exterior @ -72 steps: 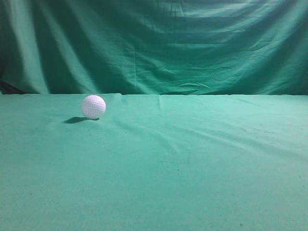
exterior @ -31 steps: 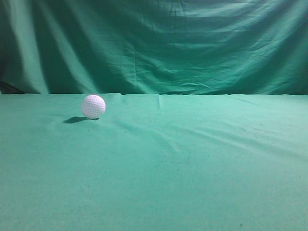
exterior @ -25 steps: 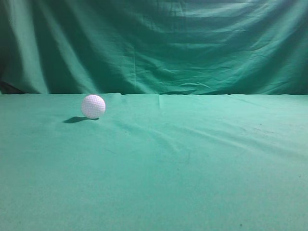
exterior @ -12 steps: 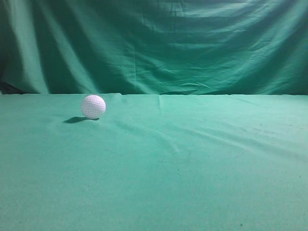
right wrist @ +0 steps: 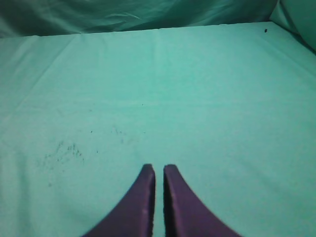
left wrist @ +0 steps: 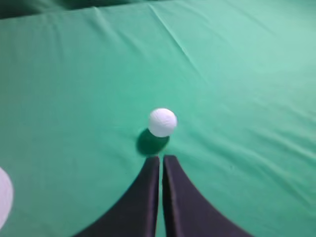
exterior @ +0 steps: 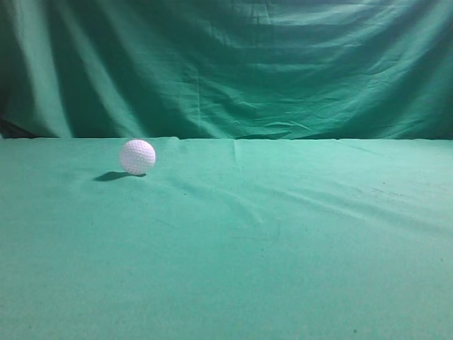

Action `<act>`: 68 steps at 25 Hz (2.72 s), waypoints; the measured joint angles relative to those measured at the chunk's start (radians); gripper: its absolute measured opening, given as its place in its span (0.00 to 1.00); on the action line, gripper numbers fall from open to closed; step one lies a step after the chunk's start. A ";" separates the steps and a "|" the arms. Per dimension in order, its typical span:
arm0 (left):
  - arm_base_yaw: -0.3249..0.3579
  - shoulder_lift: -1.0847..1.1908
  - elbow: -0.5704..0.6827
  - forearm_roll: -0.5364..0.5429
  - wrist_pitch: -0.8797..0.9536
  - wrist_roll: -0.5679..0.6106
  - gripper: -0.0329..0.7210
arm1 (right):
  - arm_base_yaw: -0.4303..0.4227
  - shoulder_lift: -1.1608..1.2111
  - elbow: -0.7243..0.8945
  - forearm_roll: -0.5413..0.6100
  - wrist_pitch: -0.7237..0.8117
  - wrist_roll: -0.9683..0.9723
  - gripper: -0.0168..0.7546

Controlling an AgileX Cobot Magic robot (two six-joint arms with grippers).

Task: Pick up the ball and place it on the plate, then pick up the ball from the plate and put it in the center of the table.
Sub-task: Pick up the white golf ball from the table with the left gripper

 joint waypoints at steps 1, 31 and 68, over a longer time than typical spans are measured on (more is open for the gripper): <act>-0.036 0.050 -0.025 0.004 0.014 -0.004 0.04 | 0.000 0.000 0.000 0.000 0.000 0.000 0.10; -0.007 0.703 -0.730 -1.141 0.606 1.195 0.04 | 0.000 0.000 0.000 0.000 0.000 0.000 0.10; -0.007 1.098 -0.979 -0.967 0.585 1.069 0.45 | 0.000 0.000 0.000 0.000 -0.002 0.000 0.10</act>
